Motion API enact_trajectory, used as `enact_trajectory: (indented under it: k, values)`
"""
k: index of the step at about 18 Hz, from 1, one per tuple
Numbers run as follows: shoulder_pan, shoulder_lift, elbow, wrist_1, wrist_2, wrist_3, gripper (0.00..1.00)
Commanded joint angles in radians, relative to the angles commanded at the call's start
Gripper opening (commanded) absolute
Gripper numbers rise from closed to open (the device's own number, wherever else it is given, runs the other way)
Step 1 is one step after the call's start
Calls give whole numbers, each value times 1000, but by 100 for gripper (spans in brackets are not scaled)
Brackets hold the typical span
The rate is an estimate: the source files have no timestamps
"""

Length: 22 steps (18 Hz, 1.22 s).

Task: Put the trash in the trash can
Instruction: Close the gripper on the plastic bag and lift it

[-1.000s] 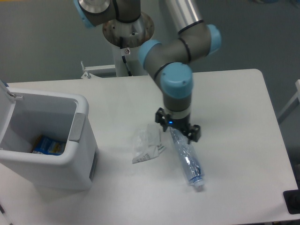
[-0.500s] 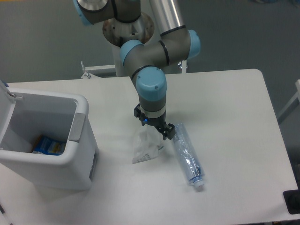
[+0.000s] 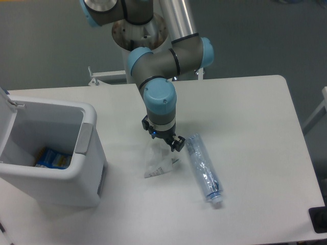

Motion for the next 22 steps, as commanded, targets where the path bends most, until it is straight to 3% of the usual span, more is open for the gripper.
enact_trajectory:
  k: [2, 22]
  values:
    - [0, 2, 18, -3, -6, 0, 0]
    - [12, 17, 58, -21, -18, -48, 0]
